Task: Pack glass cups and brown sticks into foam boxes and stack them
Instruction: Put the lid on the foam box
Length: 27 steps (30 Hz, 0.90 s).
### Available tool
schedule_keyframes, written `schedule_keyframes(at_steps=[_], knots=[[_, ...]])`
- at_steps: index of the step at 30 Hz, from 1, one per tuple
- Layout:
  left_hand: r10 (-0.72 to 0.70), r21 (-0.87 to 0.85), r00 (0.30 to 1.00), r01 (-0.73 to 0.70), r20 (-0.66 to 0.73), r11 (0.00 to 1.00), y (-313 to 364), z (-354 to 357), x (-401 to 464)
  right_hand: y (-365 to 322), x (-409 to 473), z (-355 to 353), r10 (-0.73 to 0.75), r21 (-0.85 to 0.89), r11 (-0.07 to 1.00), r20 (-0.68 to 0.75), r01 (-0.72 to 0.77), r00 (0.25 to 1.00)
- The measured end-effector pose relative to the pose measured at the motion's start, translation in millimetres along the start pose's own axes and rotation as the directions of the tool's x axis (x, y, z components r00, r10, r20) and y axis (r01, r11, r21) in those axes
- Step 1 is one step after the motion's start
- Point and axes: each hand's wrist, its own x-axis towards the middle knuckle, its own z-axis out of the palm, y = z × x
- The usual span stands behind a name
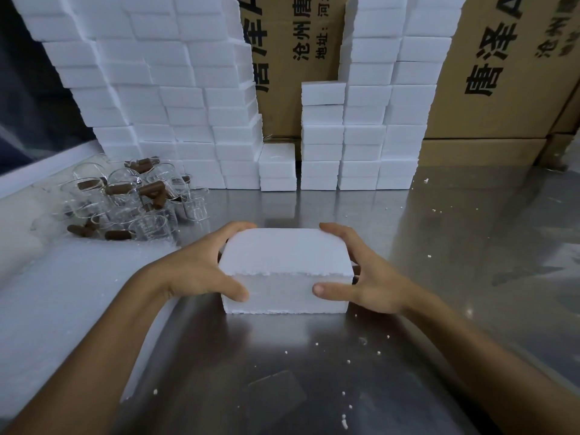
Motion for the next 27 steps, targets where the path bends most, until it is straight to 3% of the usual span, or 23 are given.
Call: schedule_keyframes(at_steps=[9,15,20,24,27], knots=[[0.012,-0.024,1.000,-0.013,-0.012,1.000,-1,2,0,2,1,-8,-0.001,-0.009,1.000,0.041,0.001,0.999],[-0.030,-0.090,0.999,0.027,-0.032,0.996,-3,1,2,4,1,-7,-0.014,0.047,0.999,-0.028,0.016,1.000],[-0.099,-0.271,0.970,0.036,-0.223,0.962,-1,2,5,8,1,-4,-0.001,0.130,0.991,-0.127,0.018,0.992],[-0.229,-0.570,0.882,-0.053,-0.411,0.820,5,25,19,13,5,0,0.033,0.271,0.962,-0.268,0.042,0.963],[-0.335,-0.794,0.877,-0.081,-0.344,0.603,18,54,28,14,8,10,0.043,0.267,0.962,-0.345,0.054,0.938]])
